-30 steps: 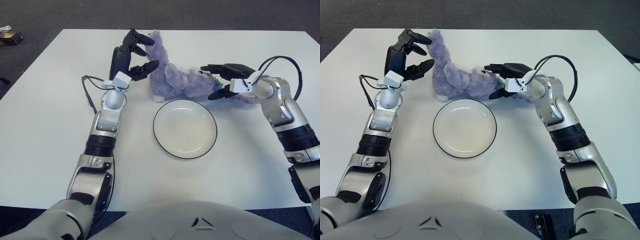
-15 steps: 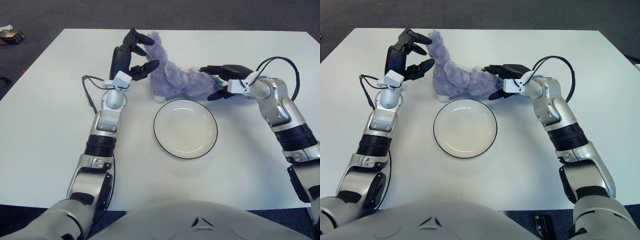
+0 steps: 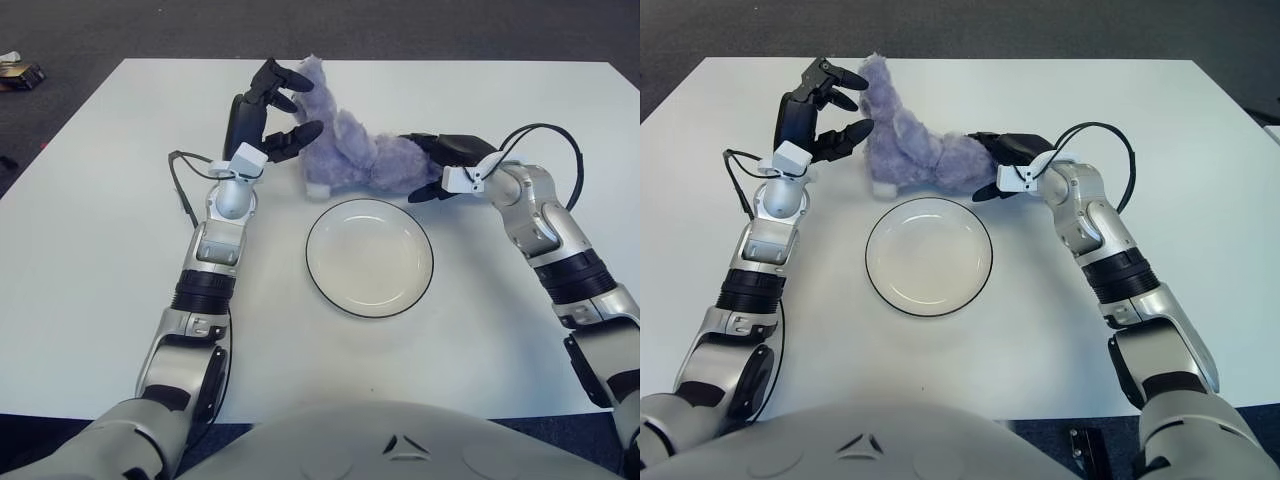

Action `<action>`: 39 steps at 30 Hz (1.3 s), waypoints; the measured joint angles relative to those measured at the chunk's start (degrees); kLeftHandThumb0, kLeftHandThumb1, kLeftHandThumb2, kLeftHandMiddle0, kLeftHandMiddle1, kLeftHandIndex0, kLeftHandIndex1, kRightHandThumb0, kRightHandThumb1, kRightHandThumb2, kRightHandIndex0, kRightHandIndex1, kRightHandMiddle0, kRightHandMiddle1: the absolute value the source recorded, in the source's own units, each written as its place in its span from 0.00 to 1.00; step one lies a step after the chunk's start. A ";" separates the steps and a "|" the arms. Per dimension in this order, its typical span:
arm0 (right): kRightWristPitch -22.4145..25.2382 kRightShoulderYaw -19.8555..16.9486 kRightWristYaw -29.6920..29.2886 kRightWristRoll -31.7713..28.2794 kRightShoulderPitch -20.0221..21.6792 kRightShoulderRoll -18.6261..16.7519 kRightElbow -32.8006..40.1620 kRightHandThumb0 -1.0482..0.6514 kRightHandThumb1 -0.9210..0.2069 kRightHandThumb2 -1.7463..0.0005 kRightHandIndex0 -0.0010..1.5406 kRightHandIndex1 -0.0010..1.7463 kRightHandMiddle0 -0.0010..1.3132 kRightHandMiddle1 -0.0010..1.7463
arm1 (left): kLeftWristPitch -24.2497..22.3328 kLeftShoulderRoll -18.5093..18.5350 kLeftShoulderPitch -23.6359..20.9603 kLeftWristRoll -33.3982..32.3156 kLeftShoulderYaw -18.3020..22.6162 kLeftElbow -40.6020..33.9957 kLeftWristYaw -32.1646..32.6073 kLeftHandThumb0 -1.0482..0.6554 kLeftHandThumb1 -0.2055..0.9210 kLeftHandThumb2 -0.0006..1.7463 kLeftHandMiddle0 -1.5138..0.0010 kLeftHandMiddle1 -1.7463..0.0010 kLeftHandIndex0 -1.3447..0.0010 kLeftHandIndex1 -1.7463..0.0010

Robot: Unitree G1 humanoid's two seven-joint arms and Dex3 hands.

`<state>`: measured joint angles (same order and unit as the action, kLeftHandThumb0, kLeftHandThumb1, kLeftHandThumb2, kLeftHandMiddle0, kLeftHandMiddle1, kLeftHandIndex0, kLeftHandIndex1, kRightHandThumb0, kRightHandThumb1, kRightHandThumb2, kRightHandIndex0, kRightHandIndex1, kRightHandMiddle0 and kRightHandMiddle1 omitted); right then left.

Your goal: Put the doll into the plate.

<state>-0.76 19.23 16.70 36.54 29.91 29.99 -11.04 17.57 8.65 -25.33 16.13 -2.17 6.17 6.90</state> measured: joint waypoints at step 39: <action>-11.00 2.81 -32.42 3.53 4.77 -7.66 -22.63 0.39 0.21 0.54 0.37 0.98 0.28 0.96 | -0.79 -0.83 0.07 0.51 -0.35 -1.03 0.00 0.61 1.00 0.16 0.72 0.12 0.69 0.25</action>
<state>-11.77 22.04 -15.72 40.07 34.68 22.33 -33.67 16.77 7.81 -25.26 16.64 -2.52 5.14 6.90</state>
